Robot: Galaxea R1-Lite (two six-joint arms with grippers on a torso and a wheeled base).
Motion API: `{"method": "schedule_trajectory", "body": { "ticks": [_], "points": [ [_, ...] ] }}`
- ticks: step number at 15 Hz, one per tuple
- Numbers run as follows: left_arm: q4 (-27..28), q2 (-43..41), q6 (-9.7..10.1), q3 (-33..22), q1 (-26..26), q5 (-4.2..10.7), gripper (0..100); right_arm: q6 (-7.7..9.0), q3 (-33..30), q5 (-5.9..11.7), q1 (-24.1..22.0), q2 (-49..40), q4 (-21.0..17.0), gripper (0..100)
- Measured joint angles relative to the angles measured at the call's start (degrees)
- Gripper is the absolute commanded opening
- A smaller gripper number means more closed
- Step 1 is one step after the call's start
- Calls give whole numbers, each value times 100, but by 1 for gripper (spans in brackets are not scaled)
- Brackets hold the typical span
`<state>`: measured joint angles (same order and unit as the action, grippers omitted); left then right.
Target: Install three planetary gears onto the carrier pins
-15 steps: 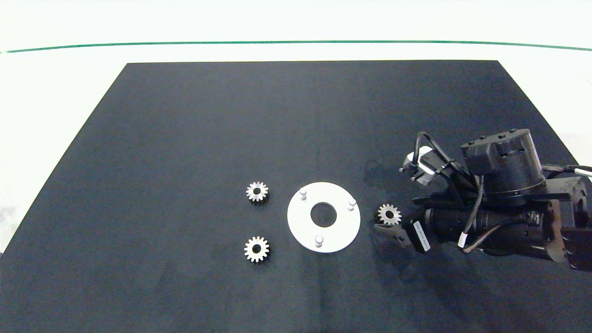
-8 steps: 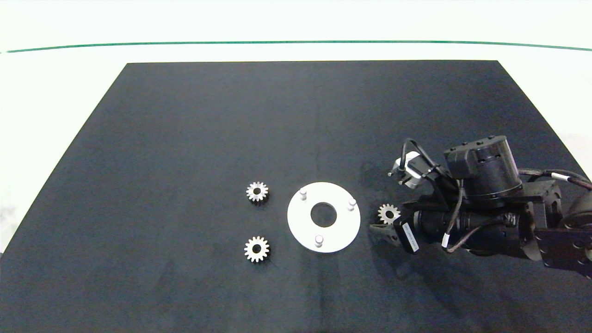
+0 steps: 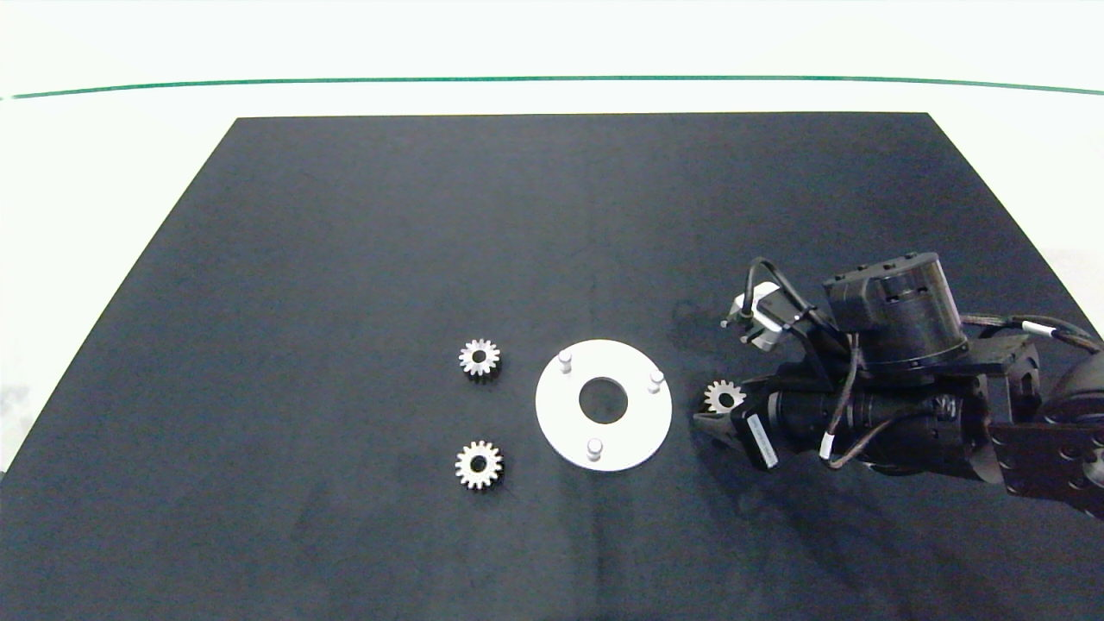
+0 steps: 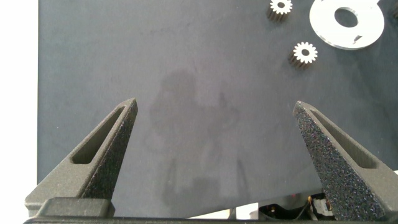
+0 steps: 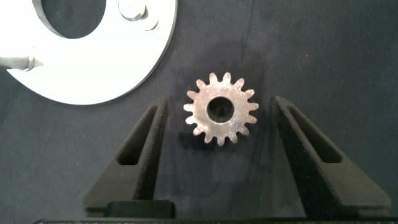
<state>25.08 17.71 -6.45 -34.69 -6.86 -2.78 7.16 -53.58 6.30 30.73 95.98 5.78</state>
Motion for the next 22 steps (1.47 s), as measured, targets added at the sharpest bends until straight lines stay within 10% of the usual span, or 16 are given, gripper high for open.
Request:
{"method": "schedule_trajectory", "body": {
  "ticks": [22],
  "points": [
    [-9, 30, 15, -28, -7, -2, 100, 15, -39, -27, -4, 247, 256, 18]
  ]
}}
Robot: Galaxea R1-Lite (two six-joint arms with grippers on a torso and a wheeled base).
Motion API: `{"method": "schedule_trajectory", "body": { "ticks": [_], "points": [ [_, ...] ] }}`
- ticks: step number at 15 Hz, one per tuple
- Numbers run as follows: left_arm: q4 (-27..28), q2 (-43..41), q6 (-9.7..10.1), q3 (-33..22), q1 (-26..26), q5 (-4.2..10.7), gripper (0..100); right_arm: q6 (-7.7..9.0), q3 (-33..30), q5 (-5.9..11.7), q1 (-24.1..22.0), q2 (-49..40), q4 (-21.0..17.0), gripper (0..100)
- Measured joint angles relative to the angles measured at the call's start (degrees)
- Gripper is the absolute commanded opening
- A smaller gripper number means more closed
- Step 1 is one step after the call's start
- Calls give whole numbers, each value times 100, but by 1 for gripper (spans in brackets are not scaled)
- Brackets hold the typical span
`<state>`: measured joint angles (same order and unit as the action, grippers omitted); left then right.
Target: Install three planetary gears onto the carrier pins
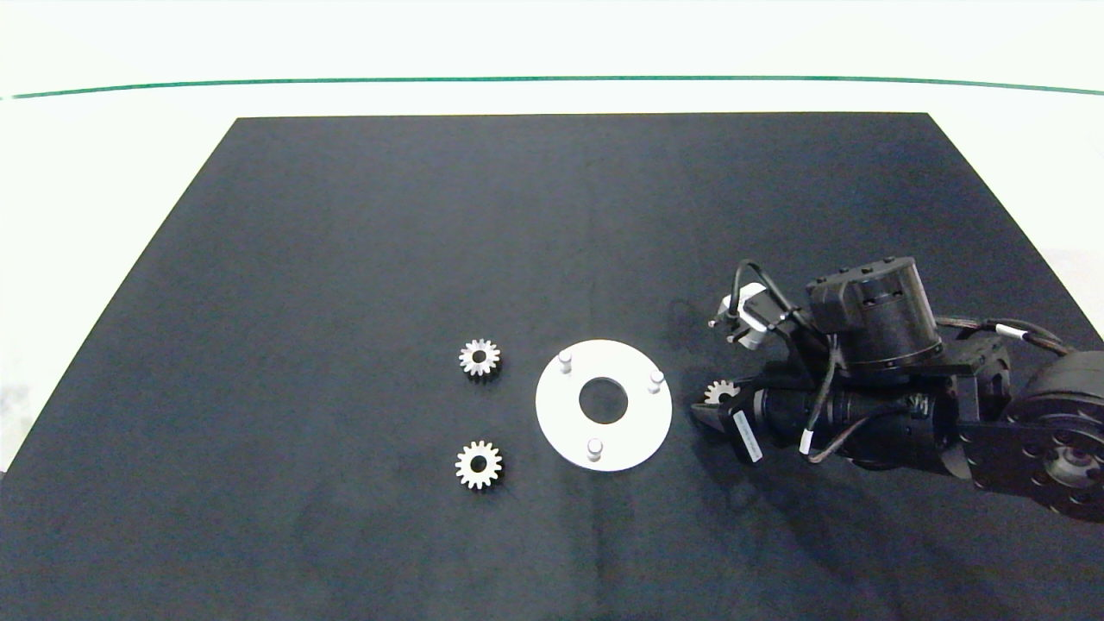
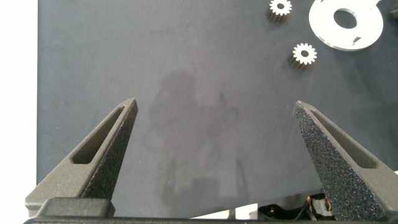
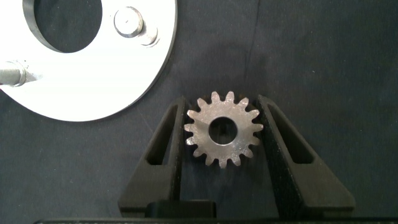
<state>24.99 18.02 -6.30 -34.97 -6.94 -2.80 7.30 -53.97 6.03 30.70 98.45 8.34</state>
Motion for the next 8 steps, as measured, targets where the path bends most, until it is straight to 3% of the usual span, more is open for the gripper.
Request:
{"method": "schedule_trajectory", "body": {
  "ticks": [8],
  "points": [
    [0, 0, 0, -20, 0, 0, 100, 0, 4, -2, 6, -22, -13, 3]
  ]
}}
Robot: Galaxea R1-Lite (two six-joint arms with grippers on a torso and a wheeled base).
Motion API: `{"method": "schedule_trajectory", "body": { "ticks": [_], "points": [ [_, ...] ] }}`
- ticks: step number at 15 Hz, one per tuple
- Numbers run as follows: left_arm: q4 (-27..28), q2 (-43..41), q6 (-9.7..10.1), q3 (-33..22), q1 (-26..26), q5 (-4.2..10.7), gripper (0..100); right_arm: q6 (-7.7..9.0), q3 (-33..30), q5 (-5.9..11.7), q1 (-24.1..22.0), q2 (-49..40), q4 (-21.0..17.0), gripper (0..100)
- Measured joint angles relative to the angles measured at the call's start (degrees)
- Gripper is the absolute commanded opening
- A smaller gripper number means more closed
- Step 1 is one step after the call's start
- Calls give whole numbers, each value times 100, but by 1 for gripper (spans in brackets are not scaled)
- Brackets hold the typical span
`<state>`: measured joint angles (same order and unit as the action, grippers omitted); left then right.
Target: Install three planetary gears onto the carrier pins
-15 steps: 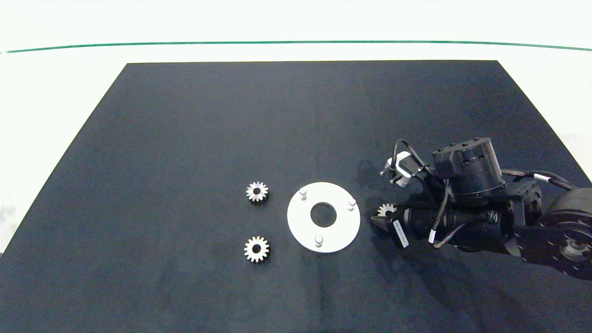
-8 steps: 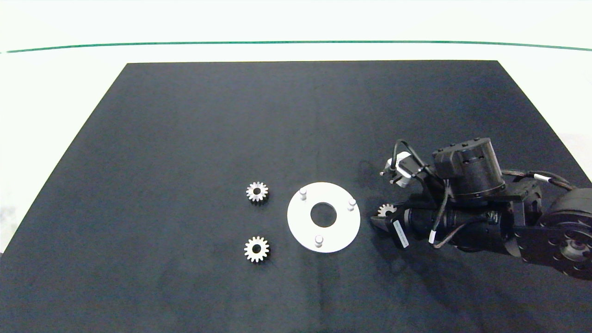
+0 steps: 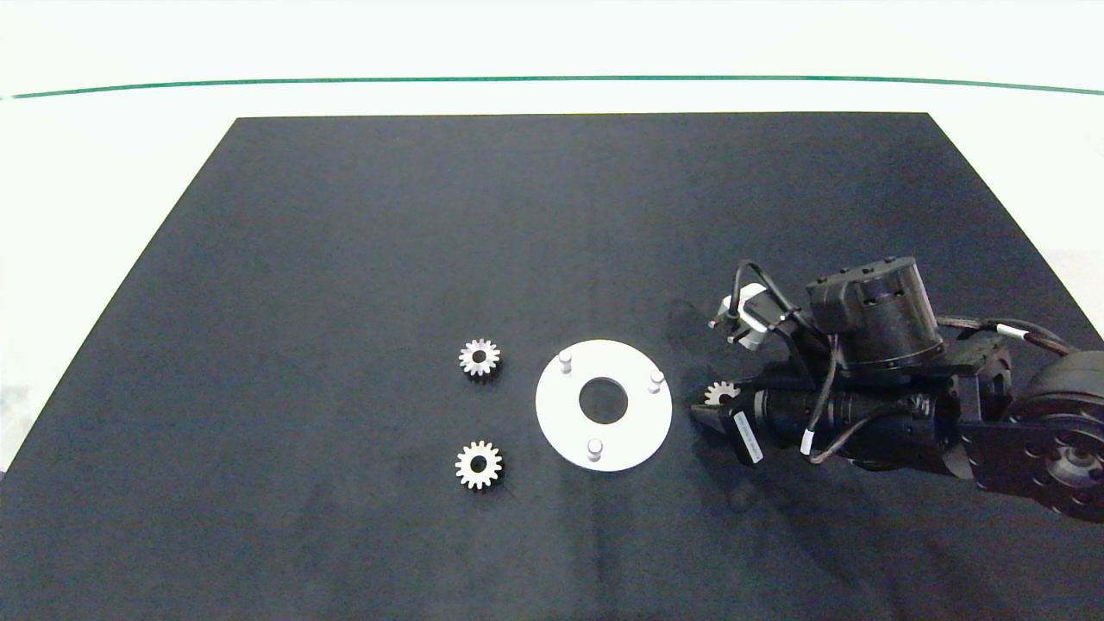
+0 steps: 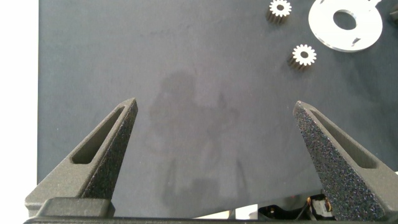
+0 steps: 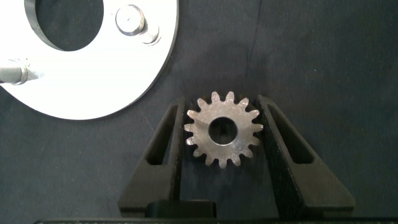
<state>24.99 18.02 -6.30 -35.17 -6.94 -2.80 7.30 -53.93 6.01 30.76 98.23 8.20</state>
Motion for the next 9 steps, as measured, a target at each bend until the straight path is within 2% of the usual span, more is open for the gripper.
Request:
{"method": "schedule_trajectory", "body": {
  "ticks": [1, 6, 7, 9],
  "points": [
    [0, 0, 0, -5, 0, 0, 100, 0, -1, 0, 0, 2, 4, 0],
    [4, 0, 0, -16, 0, 2, 100, 46, -135, 38, 22, -79, -77, 0],
    [6, 0, 0, -16, 0, 2, 100, 88, -233, 38, 59, -154, -201, 0],
    [4, 9, 0, -16, 0, 0, 100, 129, -530, 43, 188, -347, -697, 0]
  ]
}}
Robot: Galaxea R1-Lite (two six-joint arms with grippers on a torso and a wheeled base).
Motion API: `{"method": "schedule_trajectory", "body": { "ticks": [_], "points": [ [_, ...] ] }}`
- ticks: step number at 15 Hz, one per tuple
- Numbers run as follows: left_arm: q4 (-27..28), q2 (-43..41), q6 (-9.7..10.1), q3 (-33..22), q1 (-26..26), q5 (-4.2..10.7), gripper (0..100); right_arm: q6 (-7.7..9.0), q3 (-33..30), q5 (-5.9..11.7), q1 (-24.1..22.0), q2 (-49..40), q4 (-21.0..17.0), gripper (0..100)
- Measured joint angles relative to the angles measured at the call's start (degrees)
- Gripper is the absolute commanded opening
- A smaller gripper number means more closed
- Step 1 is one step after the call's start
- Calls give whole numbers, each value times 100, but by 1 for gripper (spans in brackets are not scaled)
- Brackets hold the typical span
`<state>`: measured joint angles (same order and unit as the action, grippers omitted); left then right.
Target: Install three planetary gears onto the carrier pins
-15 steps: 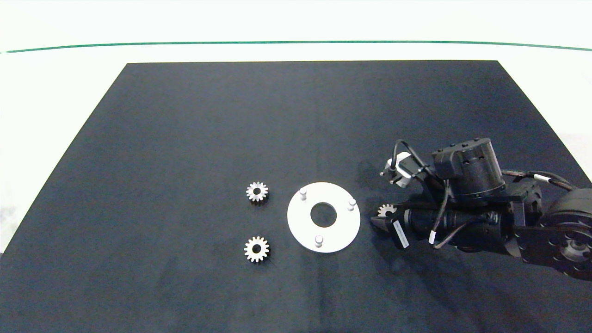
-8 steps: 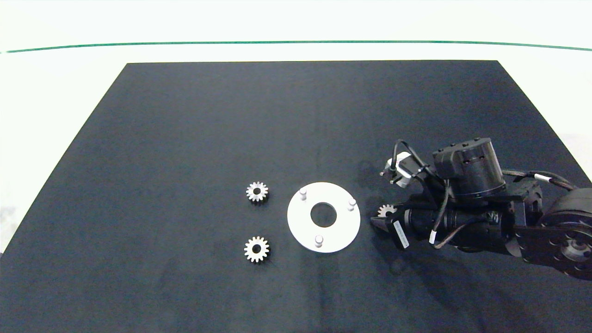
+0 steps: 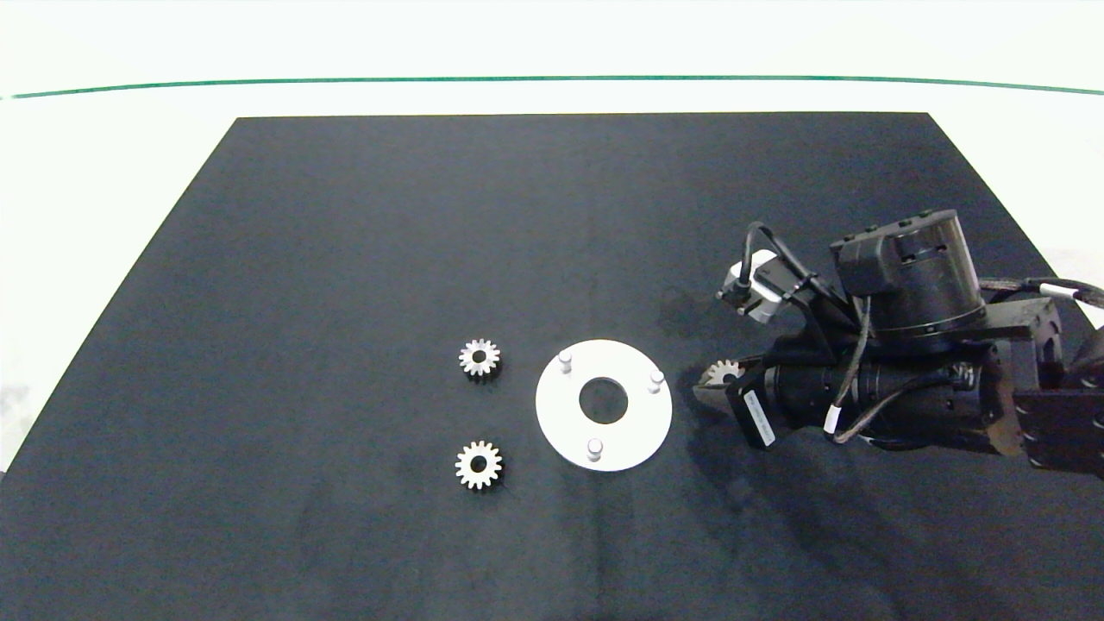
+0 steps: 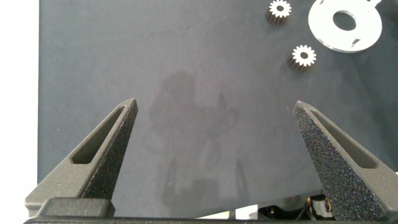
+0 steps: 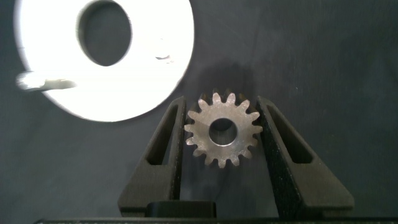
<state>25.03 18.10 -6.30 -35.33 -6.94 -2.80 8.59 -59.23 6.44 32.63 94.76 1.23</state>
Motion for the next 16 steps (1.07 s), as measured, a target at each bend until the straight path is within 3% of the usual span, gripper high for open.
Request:
{"method": "schedule_trajectory", "body": {
  "ticks": [3, 8, 16],
  "points": [
    [-4, 33, 0, -11, 7, 0, 100, 5, -529, 139, 262, -145, -482, 0],
    [-1, 50, 0, -34, 7, 0, 100, 5, -978, 354, 557, 102, -503, 0],
    [5, 63, 0, -102, 0, 0, 100, -2, -1223, 389, 636, 629, -451, 0]
  ]
}}
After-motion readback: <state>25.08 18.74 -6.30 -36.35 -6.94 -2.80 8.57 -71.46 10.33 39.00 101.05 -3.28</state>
